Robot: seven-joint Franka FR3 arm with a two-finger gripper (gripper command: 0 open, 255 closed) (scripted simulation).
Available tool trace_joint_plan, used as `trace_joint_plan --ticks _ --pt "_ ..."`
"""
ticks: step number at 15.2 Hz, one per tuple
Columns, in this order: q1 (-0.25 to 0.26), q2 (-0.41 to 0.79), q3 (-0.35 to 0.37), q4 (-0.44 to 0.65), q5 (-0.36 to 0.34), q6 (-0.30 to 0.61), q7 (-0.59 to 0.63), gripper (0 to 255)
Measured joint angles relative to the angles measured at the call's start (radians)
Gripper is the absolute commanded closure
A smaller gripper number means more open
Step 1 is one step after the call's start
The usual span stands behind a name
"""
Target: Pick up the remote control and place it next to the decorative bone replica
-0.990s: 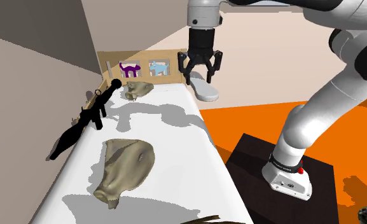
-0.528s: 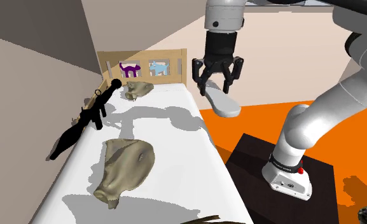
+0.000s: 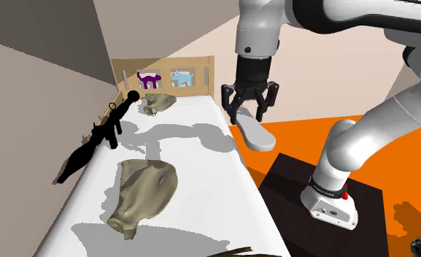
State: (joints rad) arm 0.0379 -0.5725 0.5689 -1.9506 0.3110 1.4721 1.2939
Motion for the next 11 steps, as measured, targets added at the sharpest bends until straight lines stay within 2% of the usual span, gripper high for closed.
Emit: trace_joint_plan --ticks 11 --pt "0.018 -0.045 0.022 -0.176 0.03 0.134 -0.018 255"
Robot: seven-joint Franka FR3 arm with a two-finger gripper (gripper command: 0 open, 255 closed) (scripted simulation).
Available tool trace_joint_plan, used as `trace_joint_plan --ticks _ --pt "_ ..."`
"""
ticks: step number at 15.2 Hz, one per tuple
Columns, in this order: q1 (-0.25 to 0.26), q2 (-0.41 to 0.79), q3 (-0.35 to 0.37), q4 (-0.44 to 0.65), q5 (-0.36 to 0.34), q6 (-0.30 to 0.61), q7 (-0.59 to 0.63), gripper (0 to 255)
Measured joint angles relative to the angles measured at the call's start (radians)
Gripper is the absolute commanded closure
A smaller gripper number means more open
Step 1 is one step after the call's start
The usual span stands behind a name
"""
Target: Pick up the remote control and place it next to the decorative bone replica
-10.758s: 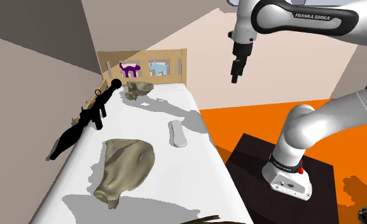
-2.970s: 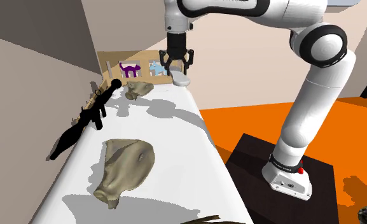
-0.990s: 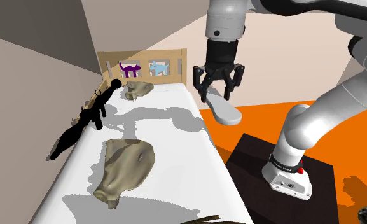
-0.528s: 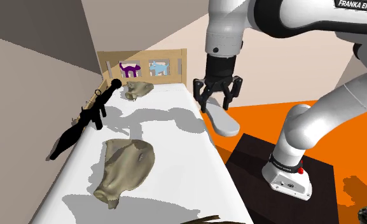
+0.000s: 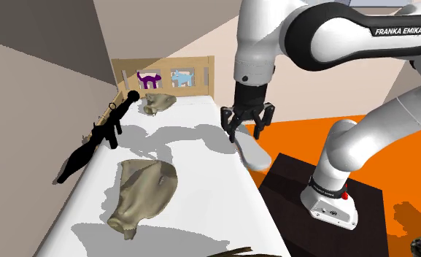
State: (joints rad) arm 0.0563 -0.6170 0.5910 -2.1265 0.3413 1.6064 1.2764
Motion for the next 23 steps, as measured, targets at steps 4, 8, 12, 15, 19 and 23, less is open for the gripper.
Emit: trace_joint_plan --ticks 4,8,12,15,19,23 --pt "0.005 -0.009 0.011 -0.057 0.011 0.049 -0.006 255" --pt "0.011 -0.017 0.023 -0.114 0.023 0.098 -0.011 255" --pt "0.014 -0.015 0.039 -0.166 0.033 0.153 -0.015 255" --pt "0.018 -0.017 0.05 -0.204 0.043 0.19 -0.019 255" --pt "0.019 -0.007 0.068 -0.249 0.052 0.245 -0.022 255" --pt "0.023 -0.001 0.087 -0.297 0.066 0.3 -0.024 255"
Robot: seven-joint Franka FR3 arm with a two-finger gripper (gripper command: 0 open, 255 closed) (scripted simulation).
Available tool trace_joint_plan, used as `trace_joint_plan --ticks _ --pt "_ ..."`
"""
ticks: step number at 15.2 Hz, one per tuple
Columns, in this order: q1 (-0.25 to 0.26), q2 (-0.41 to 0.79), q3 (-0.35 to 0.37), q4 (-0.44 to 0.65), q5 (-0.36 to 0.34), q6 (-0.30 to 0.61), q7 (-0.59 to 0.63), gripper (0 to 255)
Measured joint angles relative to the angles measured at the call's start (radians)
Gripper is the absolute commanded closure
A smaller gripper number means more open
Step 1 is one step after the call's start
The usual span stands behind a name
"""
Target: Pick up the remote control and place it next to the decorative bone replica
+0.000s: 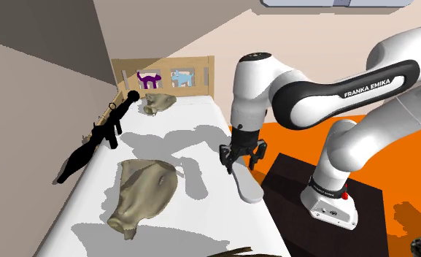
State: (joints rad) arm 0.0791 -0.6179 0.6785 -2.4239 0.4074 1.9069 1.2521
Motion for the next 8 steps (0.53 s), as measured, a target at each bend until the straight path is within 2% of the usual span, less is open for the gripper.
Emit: trace_joint_plan --ticks 8 --pt "0.001 0.032 0.044 -0.085 0.024 0.118 -0.004 255"
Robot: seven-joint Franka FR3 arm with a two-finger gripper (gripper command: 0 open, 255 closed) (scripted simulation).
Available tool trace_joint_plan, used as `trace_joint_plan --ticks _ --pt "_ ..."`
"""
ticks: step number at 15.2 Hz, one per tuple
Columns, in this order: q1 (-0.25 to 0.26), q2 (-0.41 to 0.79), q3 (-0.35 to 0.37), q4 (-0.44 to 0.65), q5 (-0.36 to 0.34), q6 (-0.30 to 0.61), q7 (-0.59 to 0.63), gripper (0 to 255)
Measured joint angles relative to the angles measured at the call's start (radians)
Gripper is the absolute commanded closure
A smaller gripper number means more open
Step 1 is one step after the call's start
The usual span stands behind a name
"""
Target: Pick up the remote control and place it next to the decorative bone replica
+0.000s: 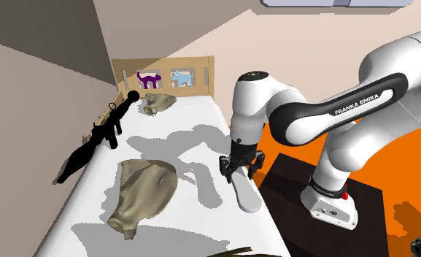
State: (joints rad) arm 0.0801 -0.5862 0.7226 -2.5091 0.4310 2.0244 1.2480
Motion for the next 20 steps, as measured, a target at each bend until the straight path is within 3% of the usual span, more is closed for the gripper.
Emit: trace_joint_plan --ticks 15,20 --pt "-0.03 0.125 0.103 -0.113 0.019 0.238 0.007 255" --pt "-0.033 0.138 0.115 -0.119 0.019 0.258 0.012 255"
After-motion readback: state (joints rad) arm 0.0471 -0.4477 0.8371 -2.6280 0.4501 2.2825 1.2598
